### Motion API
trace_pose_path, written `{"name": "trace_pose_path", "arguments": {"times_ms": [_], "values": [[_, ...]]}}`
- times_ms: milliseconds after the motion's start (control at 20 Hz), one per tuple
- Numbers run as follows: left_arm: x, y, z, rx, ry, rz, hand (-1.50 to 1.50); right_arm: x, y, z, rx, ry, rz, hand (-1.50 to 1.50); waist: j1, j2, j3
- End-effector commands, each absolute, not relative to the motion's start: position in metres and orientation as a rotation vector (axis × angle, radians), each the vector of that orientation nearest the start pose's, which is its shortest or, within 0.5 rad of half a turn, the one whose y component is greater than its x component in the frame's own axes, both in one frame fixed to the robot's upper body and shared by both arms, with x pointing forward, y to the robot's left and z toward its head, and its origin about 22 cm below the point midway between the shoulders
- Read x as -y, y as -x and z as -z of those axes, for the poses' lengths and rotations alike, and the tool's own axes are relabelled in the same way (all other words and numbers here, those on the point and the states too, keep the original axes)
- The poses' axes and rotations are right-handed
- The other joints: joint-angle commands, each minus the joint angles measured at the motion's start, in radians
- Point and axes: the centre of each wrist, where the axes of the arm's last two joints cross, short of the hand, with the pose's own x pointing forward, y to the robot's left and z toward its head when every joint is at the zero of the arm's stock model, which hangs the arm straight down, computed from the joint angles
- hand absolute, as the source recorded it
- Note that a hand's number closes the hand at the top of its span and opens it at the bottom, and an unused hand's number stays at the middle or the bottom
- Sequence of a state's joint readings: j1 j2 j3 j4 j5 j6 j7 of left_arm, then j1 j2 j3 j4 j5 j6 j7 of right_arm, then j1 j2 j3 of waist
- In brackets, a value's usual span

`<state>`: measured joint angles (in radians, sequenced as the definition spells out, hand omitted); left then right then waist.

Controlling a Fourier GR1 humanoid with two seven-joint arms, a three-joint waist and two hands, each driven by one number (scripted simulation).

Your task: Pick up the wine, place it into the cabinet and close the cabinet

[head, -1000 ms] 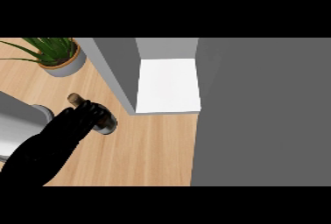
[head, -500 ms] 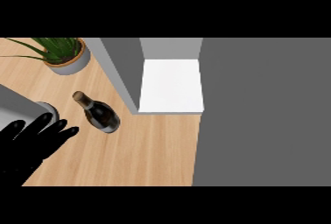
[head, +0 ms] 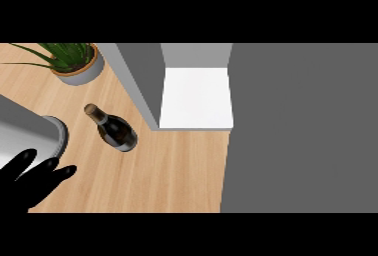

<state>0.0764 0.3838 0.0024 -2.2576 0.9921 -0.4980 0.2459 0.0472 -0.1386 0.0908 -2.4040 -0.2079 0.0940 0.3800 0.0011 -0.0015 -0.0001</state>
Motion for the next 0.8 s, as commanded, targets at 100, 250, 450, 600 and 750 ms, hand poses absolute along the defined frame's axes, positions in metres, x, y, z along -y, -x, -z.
{"name": "trace_pose_path", "arguments": {"times_ms": [100,250,450,600,750], "values": [[-0.272,-0.157,-0.169,1.836,0.986,0.414,-1.50,0.236,-0.138,-0.186,1.963,-0.280,-0.243,-1.50,0.000,-0.001,0.000],[-0.279,-0.164,-0.180,1.830,0.975,0.403,-1.50,0.222,-0.139,-0.199,1.974,-0.269,-0.248,-1.50,0.000,0.000,0.000],[-0.277,-0.178,-0.183,1.822,0.929,0.333,-1.50,0.223,-0.132,-0.203,1.952,-0.284,-0.235,-1.50,-0.006,0.000,0.000],[-0.283,-0.177,-0.175,1.780,0.932,0.306,-1.50,0.224,-0.138,-0.204,1.958,-0.290,-0.249,-1.50,-0.002,0.000,0.000],[-0.281,-0.193,-0.142,1.767,0.890,0.279,-1.50,0.218,-0.143,-0.206,1.976,-0.273,-0.224,-1.50,-0.004,0.001,-0.001]]}}
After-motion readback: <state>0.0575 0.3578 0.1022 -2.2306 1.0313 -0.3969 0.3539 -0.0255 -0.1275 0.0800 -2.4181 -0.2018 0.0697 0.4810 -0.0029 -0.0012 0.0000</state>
